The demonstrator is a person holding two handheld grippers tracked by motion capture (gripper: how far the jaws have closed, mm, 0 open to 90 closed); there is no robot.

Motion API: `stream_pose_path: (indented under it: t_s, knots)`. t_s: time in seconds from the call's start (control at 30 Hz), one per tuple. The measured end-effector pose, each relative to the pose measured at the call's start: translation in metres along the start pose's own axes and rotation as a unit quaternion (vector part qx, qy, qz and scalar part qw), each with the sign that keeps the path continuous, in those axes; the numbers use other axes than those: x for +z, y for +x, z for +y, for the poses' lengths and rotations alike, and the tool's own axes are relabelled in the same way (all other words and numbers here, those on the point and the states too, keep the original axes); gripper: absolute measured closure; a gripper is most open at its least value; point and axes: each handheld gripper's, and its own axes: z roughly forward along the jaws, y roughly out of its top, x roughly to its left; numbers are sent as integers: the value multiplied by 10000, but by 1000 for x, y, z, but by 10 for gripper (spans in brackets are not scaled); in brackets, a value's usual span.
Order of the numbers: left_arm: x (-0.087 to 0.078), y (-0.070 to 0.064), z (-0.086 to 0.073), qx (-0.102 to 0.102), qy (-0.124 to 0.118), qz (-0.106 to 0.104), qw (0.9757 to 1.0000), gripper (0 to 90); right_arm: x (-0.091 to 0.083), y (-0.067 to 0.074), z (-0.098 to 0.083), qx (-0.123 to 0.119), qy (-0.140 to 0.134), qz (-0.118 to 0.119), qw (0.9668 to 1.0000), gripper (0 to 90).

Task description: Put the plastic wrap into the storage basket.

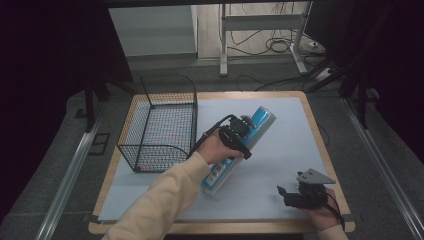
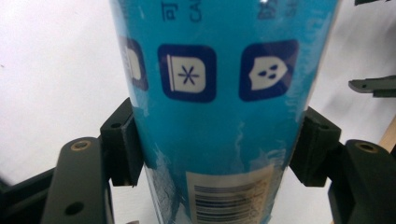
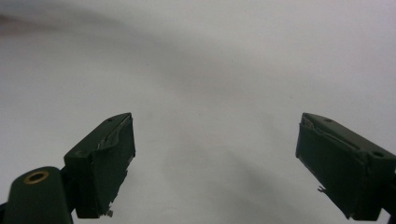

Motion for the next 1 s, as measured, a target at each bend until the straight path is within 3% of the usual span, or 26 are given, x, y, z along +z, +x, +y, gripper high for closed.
stream_pose_path:
  t_s: [0.4, 1.0]
  knots:
    - [-32, 10, 4, -62, -448, 148, 9989, 321, 0, 0, -1, 18, 14, 0, 10000, 121]
    - [-53, 23, 18, -135, -544, 341, 9978, 321, 0, -1, -1, 12, 16, 9, 10000, 121]
